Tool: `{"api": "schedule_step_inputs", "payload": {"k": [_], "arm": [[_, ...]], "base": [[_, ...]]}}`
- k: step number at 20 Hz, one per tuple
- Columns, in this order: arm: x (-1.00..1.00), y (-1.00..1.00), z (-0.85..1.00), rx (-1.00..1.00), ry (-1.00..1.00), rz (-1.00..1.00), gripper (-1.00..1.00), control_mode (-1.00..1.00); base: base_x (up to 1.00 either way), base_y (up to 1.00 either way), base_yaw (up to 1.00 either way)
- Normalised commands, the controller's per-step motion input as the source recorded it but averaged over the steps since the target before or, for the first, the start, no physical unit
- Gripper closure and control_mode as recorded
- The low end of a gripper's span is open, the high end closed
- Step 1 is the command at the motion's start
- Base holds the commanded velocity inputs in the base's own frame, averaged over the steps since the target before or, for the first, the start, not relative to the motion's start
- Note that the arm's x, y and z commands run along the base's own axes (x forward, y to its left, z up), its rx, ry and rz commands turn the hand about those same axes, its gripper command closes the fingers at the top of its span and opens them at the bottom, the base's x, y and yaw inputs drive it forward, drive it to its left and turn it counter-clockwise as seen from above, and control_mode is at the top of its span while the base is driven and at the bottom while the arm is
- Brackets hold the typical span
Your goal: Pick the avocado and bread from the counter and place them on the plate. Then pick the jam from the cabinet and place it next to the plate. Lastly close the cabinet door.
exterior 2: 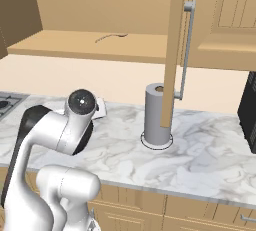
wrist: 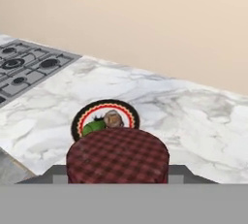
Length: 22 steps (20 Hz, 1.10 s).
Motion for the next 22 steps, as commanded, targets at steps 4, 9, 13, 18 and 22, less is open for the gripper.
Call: {"api": "schedule_step_inputs", "payload": {"k": [4, 9, 13, 18, 22], "arm": [[0.17, 0.00, -0.08, 0.00, 0.00, 0.17, 1.00, -1.00], [0.14, 0.00, -0.14, 0.00, 0.00, 0.17, 1.00, -1.00], [0.08, 0.00, -0.18, 0.00, 0.00, 0.16, 1.00, -1.00], [0.03, 0.04, -0.28, -0.01, -0.01, 0.11, 1.00, -1.00], [0.01, 0.05, -0.22, 0.00, -0.09, 0.08, 1.00, -1.00]], "base": [[0.00, 0.00, 0.00], [0.00, 0.00, 0.00], [0.00, 0.00, 0.00], [0.00, 0.00, 0.00], [0.00, 0.00, 0.00]]}}
